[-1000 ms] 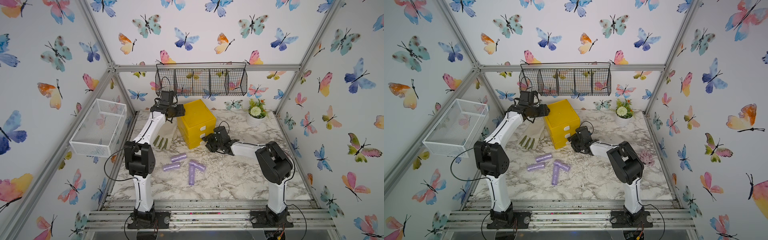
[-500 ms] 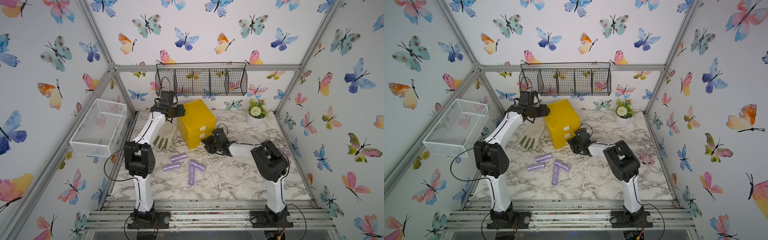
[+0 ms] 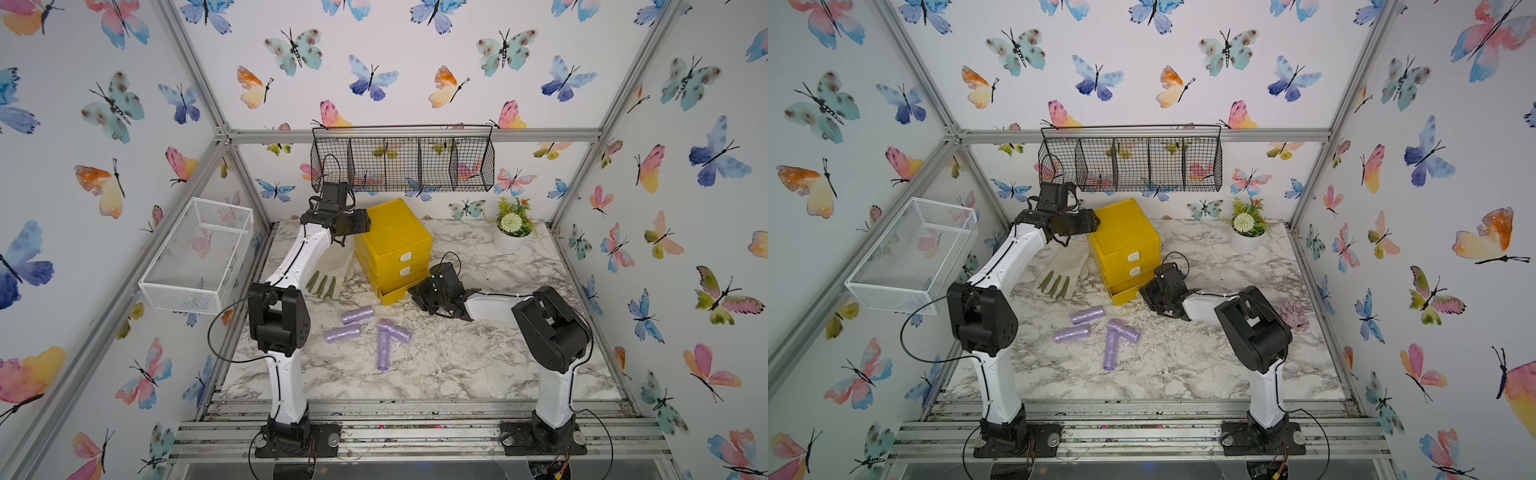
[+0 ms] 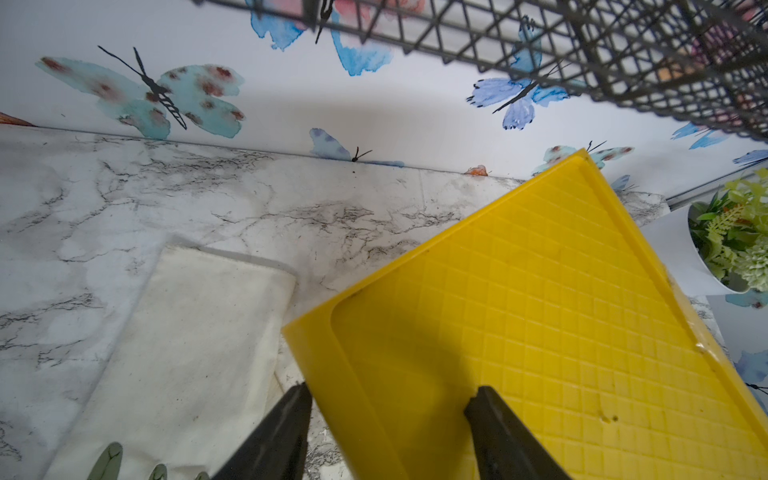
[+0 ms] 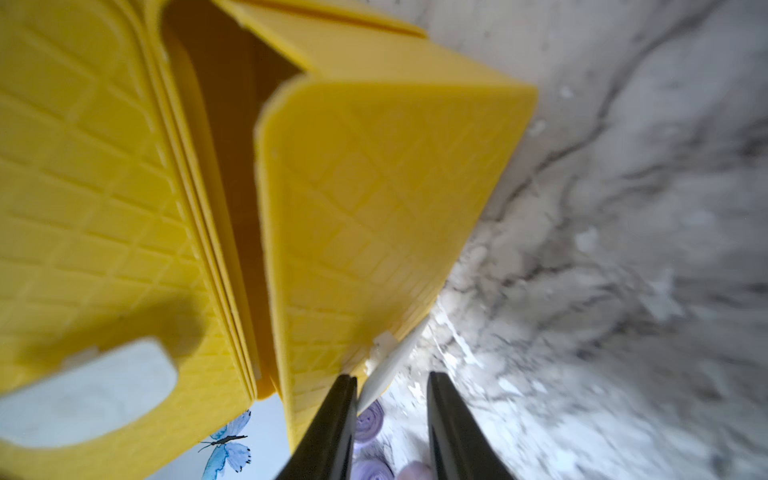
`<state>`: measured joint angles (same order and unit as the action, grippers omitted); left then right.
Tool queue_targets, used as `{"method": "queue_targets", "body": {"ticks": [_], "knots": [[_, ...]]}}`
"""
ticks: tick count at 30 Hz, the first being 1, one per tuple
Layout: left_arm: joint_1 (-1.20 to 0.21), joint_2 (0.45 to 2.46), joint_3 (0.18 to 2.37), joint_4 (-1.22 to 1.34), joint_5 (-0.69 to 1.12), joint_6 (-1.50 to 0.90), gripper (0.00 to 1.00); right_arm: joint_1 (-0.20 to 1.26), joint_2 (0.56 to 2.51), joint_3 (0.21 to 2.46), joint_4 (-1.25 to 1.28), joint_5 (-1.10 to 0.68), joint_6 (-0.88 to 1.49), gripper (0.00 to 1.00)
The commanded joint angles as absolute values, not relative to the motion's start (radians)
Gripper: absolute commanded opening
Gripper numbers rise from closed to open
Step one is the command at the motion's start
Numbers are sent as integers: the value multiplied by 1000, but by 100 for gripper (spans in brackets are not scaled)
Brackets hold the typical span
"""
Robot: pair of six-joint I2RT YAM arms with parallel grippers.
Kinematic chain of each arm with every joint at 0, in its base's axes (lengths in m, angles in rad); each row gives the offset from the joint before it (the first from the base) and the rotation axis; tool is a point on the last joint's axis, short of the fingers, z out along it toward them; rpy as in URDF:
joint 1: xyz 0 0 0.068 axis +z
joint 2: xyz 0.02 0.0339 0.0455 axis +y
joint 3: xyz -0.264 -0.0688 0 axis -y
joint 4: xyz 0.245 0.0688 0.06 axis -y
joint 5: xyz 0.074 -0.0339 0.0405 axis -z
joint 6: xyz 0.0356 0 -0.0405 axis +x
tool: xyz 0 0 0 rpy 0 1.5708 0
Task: Sort the rolls of trash bags by color and place them into the drawer
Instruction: Open the drawer in the storage box.
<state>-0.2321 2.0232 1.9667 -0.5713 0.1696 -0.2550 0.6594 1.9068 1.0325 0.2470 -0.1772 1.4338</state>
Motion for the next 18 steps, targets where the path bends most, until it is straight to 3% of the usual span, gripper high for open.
{"method": "queue_targets", "body": {"ticks": [1, 9, 18], "knots": [[-262, 2029, 1930, -693, 215, -248, 64, 670, 1845, 945, 130, -178, 1378, 33], [-262, 2023, 1929, -690, 212, -248, 64, 684, 1662, 730, 119, -169, 1352, 33], [-262, 2026, 1925, -691, 216, -249, 65, 686, 1608, 712, 81, -139, 1325, 34]]}}
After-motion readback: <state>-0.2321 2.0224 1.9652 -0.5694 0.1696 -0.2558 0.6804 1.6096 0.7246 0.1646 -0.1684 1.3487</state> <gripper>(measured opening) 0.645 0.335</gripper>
